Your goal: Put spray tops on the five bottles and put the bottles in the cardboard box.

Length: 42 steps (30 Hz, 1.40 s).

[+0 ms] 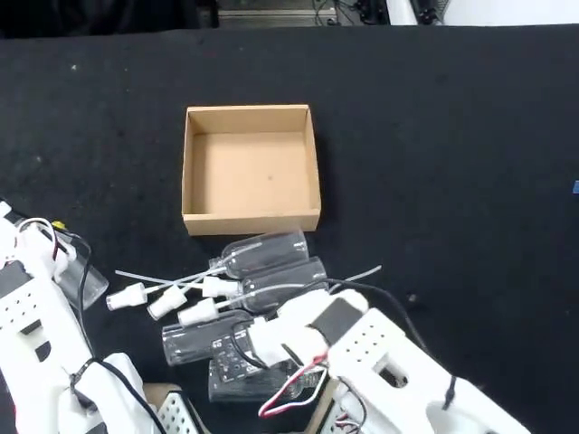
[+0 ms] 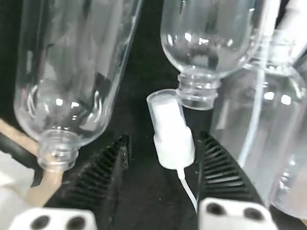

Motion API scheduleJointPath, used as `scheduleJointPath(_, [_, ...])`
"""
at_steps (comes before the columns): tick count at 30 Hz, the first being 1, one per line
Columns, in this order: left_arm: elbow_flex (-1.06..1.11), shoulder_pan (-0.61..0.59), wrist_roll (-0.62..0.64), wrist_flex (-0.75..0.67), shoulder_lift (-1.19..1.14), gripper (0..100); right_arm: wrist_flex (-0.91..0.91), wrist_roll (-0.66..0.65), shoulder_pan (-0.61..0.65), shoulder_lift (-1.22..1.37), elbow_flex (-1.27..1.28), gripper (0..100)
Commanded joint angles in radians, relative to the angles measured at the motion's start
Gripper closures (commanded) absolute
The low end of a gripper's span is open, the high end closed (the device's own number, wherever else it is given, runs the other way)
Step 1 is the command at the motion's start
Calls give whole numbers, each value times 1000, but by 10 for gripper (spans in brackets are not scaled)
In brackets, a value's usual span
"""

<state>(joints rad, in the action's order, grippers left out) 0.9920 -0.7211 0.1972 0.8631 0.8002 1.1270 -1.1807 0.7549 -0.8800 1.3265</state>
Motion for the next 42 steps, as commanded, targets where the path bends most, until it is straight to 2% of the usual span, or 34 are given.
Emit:
scheduleJointPath(1, [-13, -8, 2, -20, 29, 971, -26, -6, -21, 84, -44, 834])
scheduleJointPath(5, [-13, -8, 2, -20, 29, 971, -12, -2, -21, 90, -48, 890])
scheduleJointPath(8, [-13, -8, 2, -20, 29, 971, -9, 69, -43, 81, -50, 974])
scheduleJointPath(10, [-13, -8, 2, -20, 29, 971, -6, 107, -92, 65, -71, 984])
scheduleJointPath(13, [-13, -8, 2, -20, 29, 971, 29, 137, -244, 21, -156, 969])
scheduleJointPath(19, [-13, -10, 2, -20, 29, 971, 262, 183, -557, -56, -444, 967])
scheduleJointPath(21, [-13, -10, 2, -20, 29, 971, 276, 219, -686, -31, -526, 967])
scheduleJointPath(25, [-13, -10, 2, -21, 29, 971, 181, 328, -934, 111, -618, 967])
scheduleJointPath(29, [-13, -5, 2, -21, 29, 971, 54, 417, -1094, 321, -654, 966])
scheduleJointPath(34, [-13, -8, 2, -21, 29, 971, -71, 431, -1192, 579, -685, 966])
scheduleJointPath(38, [-13, -8, 2, -21, 29, 971, -100, 480, -1240, 760, -754, 961])
scheduleJointPath(42, [-12, -8, 2, -21, 29, 971, -64, 480, -1283, 886, -866, 846])
